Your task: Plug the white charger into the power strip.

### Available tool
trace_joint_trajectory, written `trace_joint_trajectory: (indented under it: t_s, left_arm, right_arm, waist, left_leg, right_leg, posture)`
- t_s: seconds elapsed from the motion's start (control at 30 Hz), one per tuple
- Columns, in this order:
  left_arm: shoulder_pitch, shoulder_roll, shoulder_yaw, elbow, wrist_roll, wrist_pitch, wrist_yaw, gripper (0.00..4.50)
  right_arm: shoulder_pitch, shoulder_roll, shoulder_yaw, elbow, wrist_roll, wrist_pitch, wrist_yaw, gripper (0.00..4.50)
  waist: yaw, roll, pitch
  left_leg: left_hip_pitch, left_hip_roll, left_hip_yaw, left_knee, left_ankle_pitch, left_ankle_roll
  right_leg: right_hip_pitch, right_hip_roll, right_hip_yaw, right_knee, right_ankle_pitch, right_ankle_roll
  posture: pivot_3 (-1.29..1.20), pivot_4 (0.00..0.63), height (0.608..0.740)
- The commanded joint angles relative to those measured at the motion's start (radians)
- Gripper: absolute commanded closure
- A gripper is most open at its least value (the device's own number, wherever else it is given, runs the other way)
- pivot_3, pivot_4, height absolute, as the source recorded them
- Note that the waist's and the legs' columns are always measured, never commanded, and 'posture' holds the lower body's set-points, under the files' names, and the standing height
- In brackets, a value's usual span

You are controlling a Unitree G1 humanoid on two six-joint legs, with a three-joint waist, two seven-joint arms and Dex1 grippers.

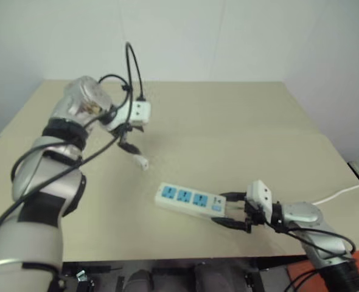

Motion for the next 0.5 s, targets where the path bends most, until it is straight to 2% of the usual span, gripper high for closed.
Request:
trace_joint_trajectory:
  t_s: [0.03, 0.13, 0.2, 0.33, 0.43, 0.5]
  left_arm:
    - [-0.074, -0.022, -0.004, 0.048, 0.014, -0.149, -0.082, 0.0]
    - [-0.108, -0.067, -0.018, 0.096, 0.082, -0.205, -0.018, 0.0]
    - [-0.109, -0.077, -0.026, 0.114, 0.111, -0.305, 0.011, 0.0]
    - [-0.115, -0.092, -0.027, 0.151, 0.142, -0.456, -0.009, 0.0]
    - [-0.131, -0.116, -0.031, 0.174, 0.162, -0.493, -0.053, 0.0]
    - [-0.134, -0.13, -0.059, 0.183, 0.21, -0.515, -0.021, 0.0]
  right_arm:
    - [-0.016, -0.011, 0.016, -0.032, 0.003, 0.01, 0.027, 1.11]
    - [-0.02, -0.003, 0.025, -0.038, 0.002, 0.018, 0.019, 1.11]
    - [-0.013, 0.0, 0.03, -0.048, 0.002, 0.026, 0.014, 1.11]
    - [-0.001, 0.006, 0.047, -0.062, -0.01, 0.029, 0.002, 1.11]
    - [0.0, 0.003, 0.06, -0.061, -0.018, 0.035, -0.001, 1.11]
    - [-0.003, 0.004, 0.065, -0.061, -0.019, 0.04, -0.007, 1.11]
  waist:
    - [0.001, -0.001, 0.0]
    - [0.005, -0.001, 0.0]
    - [0.006, -0.001, 0.0]
    - [-0.004, -0.001, 0.0]
    - [-0.002, -0.001, 0.0]
    - [-0.001, -0.001, 0.0]
  left_leg:
    - [0.0, 0.0, 0.0, 0.0, 0.0, 0.0]
    - [0.0, 0.0, 0.0, 0.0, 0.0, 0.0]
    - [0.0, 0.0, 0.0, 0.0, 0.0, 0.0]
    - [0.001, 0.0, 0.0, 0.0, 0.0, 0.0]
    - [0.001, 0.0, 0.0, 0.0, 0.0, 0.0]
    - [0.001, 0.0, 0.0, 0.0, 0.0, 0.0]
  right_leg:
    - [0.0, 0.0, 0.0, 0.0, 0.0, 0.0]
    - [0.0, 0.0, 0.0, 0.0, 0.0, 0.0]
    - [0.0, 0.0, 0.0, 0.001, 0.0, 0.001]
    - [0.0, 0.0, 0.0, 0.001, 0.0, 0.001]
    - [0.0, 0.0, 0.0, 0.002, 0.0, 0.001]
    - [0.0, 0.0, 0.0, 0.002, 0.0, 0.001]
  posture:
    - [0.0, 0.15, 0.74]
    - [0.0, 0.15, 0.74]
    - [0.0, 0.15, 0.74]
    - [0.0, 0.15, 0.74]
    - [0.0, 0.15, 0.74]
    - [0.0, 0.15, 0.74]
